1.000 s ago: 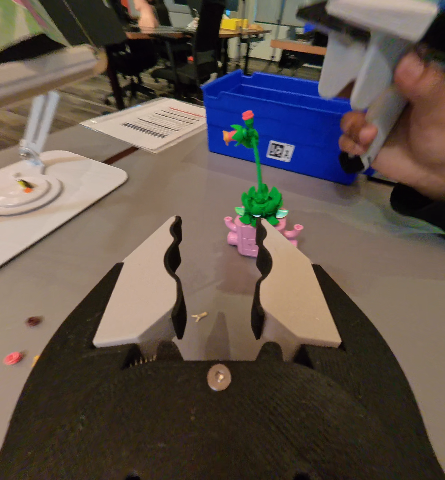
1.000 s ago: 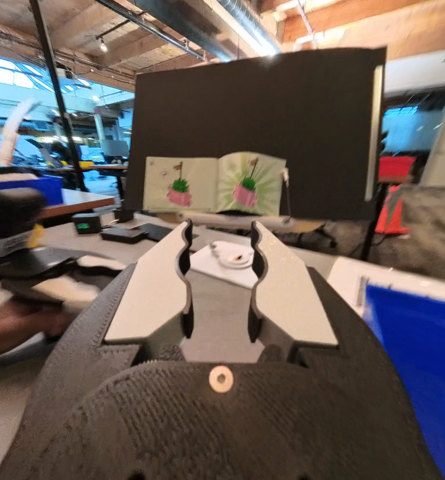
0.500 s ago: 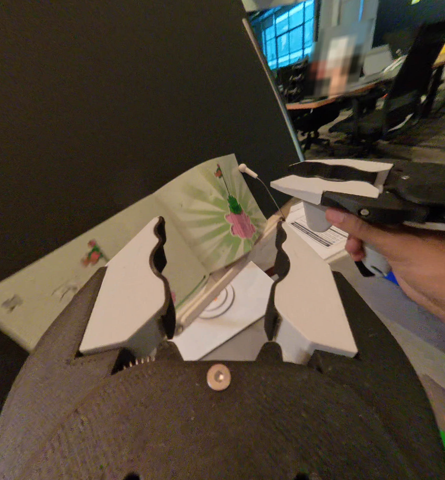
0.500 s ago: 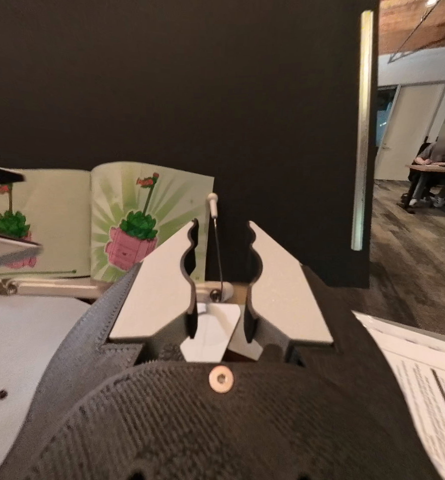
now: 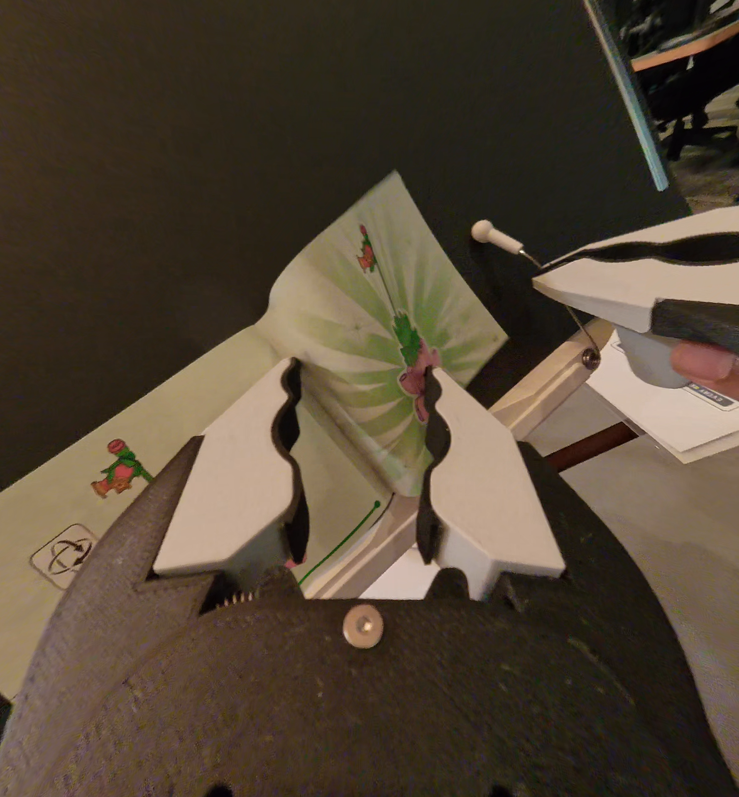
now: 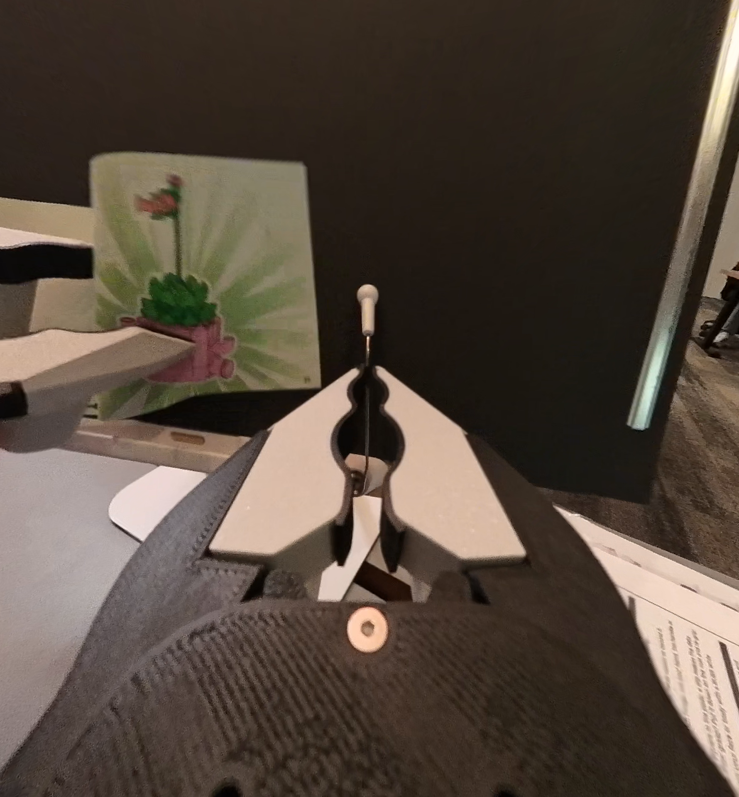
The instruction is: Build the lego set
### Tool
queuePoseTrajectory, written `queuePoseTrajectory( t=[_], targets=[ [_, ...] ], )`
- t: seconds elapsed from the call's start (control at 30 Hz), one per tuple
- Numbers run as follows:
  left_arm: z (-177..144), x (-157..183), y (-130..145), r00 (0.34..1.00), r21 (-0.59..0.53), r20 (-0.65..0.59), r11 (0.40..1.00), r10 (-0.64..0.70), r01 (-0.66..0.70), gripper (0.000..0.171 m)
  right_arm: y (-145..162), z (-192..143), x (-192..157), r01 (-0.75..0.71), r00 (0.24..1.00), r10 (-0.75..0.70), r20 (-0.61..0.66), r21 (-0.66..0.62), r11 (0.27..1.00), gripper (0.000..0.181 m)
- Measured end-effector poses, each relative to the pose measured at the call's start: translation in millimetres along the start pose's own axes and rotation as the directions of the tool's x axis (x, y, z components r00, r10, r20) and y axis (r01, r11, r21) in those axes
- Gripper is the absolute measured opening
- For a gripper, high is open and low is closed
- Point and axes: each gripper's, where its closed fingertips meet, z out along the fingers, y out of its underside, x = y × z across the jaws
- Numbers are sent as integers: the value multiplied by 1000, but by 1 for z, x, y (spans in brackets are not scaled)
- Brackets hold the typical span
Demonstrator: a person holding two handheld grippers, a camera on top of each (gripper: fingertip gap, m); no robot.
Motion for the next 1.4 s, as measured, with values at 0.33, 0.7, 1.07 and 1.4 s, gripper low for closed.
queuePoseTrajectory(
  t=[0.33,0.7,1.07,1.4],
  targets=[
    [-19,-7,-3,968,49,-192,984,-162,174,50,1,-1,6,-124,991,124,-49,-10,992,3],
    [-29,-16,-8,940,48,-274,973,-203,225,53,-64,-22,-60,-100,969,30,243,283,954,47],
    [-44,-56,-22,888,67,-315,925,-337,375,56,-64,-44,-108,-405,661,260,704,43,913,0],
    [-79,-98,-37,626,-72,-507,753,-592,654,68,-29,-47,-188,30,667,-41,744,28,999,21]
  ],
)
